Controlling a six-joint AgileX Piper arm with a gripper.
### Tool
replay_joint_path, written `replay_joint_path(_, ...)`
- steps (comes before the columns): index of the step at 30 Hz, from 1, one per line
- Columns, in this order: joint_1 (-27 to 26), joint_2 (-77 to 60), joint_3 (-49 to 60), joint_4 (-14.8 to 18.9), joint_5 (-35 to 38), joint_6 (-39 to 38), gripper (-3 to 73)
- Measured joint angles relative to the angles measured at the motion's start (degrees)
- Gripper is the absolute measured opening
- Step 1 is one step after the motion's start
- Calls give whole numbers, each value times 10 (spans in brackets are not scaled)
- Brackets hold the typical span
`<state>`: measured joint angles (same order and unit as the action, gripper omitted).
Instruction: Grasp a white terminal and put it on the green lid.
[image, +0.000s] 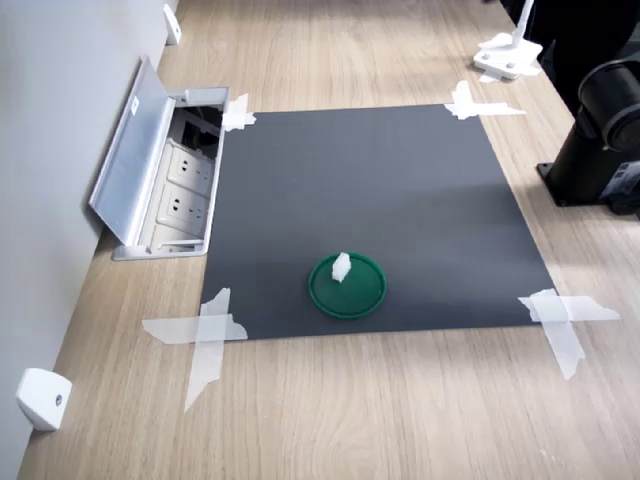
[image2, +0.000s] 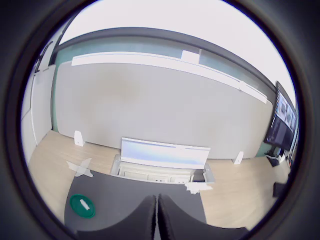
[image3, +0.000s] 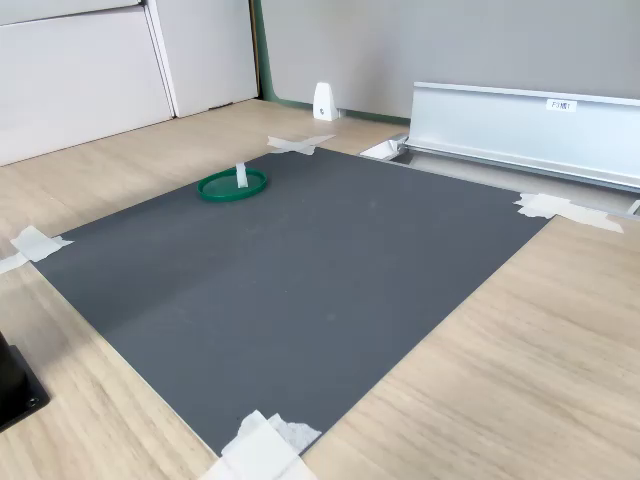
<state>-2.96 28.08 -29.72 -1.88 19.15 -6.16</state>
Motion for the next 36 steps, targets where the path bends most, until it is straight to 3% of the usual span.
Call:
replay_joint_path(13, 0, -271, 241, 10, -33, 4, -7)
replay_joint_path(36, 0, -287, 266, 19, -37, 3, -8)
